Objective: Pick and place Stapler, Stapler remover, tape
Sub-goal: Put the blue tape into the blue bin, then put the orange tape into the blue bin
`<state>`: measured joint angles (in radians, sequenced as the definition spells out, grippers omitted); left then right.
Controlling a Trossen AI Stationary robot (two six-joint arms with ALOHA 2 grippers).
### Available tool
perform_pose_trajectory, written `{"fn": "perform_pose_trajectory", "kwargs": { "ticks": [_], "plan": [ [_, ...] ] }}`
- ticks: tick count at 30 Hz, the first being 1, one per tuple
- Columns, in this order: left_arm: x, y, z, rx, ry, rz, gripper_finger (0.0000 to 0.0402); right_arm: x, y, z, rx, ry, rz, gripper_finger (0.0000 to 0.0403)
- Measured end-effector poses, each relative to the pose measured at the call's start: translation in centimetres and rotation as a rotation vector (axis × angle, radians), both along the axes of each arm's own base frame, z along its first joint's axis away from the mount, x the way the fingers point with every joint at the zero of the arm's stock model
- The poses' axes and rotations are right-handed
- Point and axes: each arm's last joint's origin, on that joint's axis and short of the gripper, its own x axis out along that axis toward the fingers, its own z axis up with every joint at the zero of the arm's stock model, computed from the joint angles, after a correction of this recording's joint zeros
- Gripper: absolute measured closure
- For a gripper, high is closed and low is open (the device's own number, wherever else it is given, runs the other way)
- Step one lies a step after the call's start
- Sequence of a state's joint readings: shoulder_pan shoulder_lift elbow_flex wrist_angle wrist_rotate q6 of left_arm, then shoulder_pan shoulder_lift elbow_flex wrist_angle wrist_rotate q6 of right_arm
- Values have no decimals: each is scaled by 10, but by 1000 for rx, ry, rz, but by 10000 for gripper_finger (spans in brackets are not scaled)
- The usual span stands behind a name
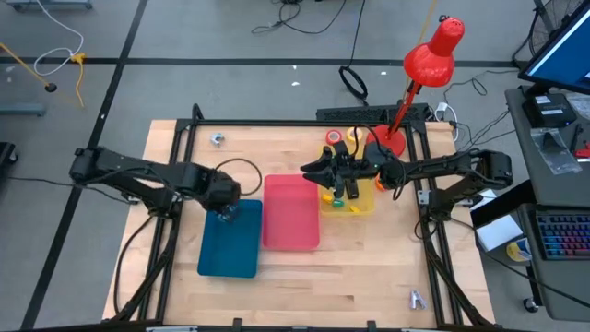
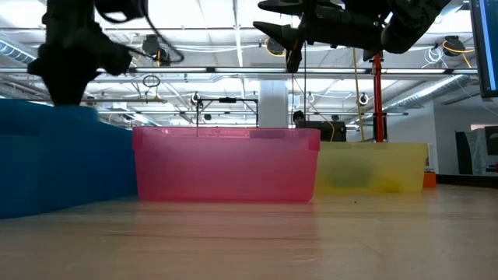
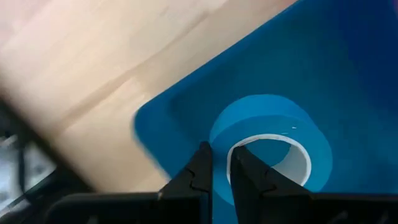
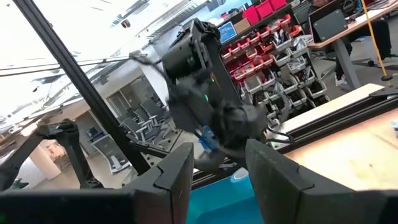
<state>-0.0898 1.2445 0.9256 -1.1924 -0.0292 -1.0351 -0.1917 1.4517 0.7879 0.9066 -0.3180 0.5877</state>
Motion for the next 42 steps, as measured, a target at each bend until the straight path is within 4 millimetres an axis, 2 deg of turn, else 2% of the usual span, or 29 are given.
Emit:
{"fn": "perform_pose_trajectory", "kwargs": {
  "ticks": [3,10,16,21,28,37,42],
  "plan": [
    [4,-2,-11,9,104,-8,376,0,0,0,-5,1,-1,261],
    [17,-4,-31,19,203,-33,376,0,0,0,-18,-1,-1,261],
    [23,-5,-44,23,269,-38,343,0,0,0,-19,-3,-1,261],
    [26,-5,-50,25,300,-48,337,0,0,0,-8,-2,1,261],
    [26,-5,-50,25,297,-49,319,0,0,0,-2,-1,3,261],
    [25,-5,-48,23,296,-46,232,0,0,0,-10,-2,5,261],
    [20,-4,-35,26,235,4,200,-8,-3,11,-111,-47,5,261]
  ]
}}
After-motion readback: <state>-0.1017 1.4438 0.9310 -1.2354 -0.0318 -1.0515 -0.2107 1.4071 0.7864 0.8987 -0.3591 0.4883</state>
